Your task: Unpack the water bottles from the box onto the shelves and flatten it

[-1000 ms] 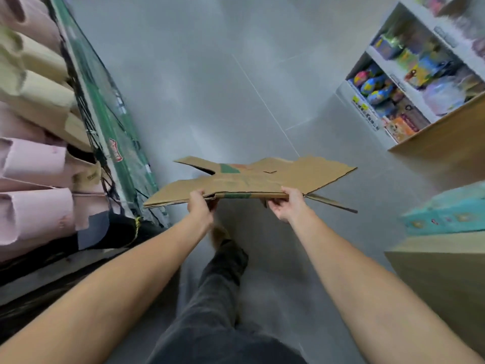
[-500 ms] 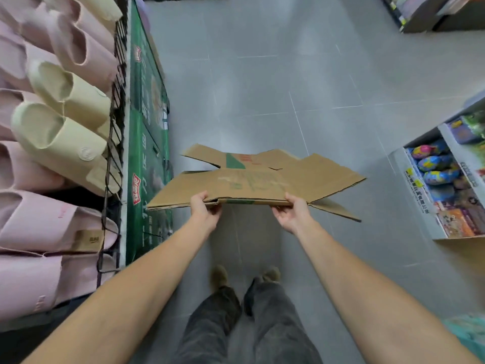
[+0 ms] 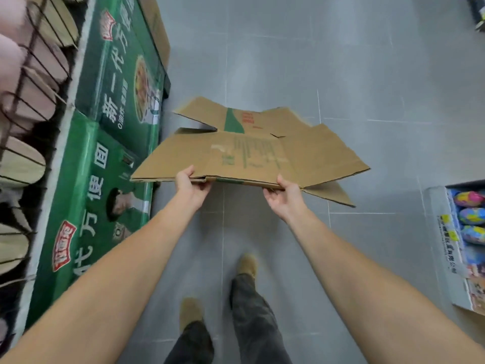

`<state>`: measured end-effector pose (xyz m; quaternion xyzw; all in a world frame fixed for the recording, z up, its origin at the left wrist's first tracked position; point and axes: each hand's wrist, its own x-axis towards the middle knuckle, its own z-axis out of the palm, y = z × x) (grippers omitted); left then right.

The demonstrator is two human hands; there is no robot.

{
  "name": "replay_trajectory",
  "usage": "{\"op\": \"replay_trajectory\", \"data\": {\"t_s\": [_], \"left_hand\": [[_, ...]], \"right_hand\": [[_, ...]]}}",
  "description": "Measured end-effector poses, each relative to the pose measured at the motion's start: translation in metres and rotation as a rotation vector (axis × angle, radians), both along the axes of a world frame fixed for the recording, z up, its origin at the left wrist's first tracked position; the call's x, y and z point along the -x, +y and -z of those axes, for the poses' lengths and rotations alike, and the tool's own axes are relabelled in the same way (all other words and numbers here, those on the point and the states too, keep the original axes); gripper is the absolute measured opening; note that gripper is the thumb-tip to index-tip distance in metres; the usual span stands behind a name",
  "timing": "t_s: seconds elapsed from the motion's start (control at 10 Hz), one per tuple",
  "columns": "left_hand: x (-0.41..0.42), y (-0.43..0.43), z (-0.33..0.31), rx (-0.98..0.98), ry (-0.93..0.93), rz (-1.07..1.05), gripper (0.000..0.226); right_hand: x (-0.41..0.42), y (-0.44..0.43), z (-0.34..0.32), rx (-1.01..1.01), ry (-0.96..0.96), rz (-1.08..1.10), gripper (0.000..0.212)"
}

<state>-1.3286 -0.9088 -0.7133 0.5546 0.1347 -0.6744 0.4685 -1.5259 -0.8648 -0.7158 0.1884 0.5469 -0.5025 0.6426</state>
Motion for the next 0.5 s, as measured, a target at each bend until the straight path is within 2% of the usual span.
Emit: {"op": "replay_trajectory", "data": {"t_s": [0.1,0.2,0.3,0.4,0.5], "left_hand": [[-0.011,-0.026,0.043,-0.01,-0.013,-0.025,0.014],[-0.031,-0.032,0.111,-0.125,-0.053,-0.111,0.018],[-0.053,-0.023,0.149,-0.212,-0.122,-0.143,0.018],[-0.065,-0.012,0.162,-0.293,-0.184,-0.087,0.038],[-0.078,0.016,0.161,-0.41,-0.204,-0.019,0.041]], "right_hand": [[-0.004,-0.029,0.04,0.019,-0.02,-0.076,0.016],[-0.022,-0.046,0.099,-0.053,-0.011,-0.208,0.012],[-0.041,-0.047,0.135,-0.122,0.032,-0.325,0.021],[-0.051,-0.039,0.153,-0.228,0.071,-0.443,0.026],[-0.069,-0.01,0.157,-0.349,0.103,-0.67,0.023]]}}
